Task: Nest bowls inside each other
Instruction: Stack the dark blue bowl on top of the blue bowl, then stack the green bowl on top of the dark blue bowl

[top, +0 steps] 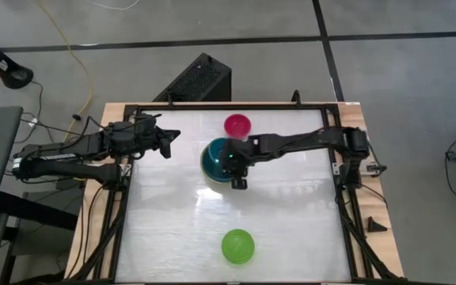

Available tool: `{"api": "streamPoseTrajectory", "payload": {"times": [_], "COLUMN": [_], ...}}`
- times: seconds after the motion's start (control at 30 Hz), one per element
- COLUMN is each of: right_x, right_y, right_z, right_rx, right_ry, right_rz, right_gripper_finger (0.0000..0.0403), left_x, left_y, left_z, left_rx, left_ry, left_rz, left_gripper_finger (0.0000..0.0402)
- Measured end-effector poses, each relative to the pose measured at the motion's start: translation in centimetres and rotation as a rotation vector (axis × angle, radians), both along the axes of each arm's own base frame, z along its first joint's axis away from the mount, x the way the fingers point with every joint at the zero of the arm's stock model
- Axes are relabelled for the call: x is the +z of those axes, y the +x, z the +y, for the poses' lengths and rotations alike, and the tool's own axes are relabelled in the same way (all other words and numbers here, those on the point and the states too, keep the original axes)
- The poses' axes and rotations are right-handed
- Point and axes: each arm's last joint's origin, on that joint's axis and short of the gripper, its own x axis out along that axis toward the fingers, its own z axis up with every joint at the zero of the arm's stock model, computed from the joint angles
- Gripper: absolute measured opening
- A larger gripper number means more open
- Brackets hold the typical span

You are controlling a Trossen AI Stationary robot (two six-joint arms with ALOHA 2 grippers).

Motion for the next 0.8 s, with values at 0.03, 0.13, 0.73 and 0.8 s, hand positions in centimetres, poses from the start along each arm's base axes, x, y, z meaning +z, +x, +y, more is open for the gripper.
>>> {"api": "streamPoseTrajectory", "payload": {"times": [0.03, 0.13, 0.73, 0.8], "right_x": [-0.2, -1.2, 2.8, 4.7], "right_y": [0.4, 1.4, 1.4, 0.5], "right_z": [0.2, 0.9, -0.7, -1.2], "right_rx": [0.004, 0.027, -0.094, -0.114], "right_ry": [-0.016, -0.035, 0.301, 0.307], "right_rz": [0.02, 0.081, -0.015, -0.059], "right_gripper_finger": [0.0034, 0.0034, 0.0213, 0.0227], "left_x": [0.0, 0.0, -0.1, -0.1], "left_y": [0.0, 0.0, 0.2, 0.3], "left_z": [0.0, 0.0, -0.4, -0.7], "left_rx": [0.0, 0.001, -0.154, -0.241], "left_ry": [0.0, 0.0, -0.022, -0.056], "left_rz": [0.0, 0.0, 0.007, 0.003], "left_gripper_finger": [0.0, 0.0, 0.0, 0.0]}}
